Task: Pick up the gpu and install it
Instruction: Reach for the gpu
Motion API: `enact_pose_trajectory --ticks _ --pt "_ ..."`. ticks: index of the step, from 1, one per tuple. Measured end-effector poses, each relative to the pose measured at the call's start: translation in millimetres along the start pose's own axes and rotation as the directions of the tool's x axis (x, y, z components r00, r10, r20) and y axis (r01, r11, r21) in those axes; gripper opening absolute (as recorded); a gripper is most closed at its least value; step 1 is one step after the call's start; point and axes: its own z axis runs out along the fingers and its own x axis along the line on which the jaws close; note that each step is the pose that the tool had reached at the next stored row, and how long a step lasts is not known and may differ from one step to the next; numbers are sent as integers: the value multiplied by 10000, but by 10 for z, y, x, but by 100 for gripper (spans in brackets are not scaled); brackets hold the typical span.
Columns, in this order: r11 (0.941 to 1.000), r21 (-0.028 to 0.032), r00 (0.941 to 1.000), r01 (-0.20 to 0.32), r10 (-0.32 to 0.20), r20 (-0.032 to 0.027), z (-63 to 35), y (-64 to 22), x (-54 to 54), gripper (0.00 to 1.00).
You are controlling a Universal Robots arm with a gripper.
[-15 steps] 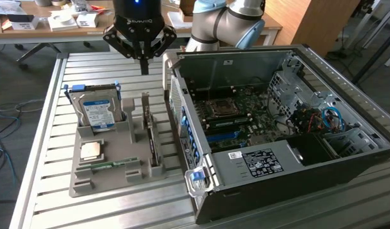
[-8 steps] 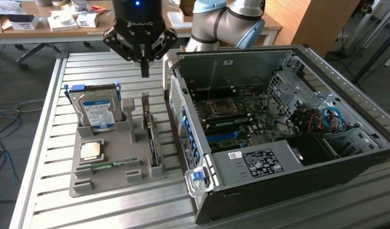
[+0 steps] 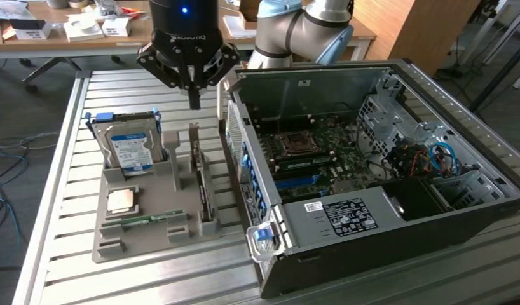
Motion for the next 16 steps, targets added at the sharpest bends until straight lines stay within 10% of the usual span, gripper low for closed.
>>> enact_pose_trajectory --ticks 16 --pt "10000 0 10000 -1 1 1 -11 -249 -19 11"
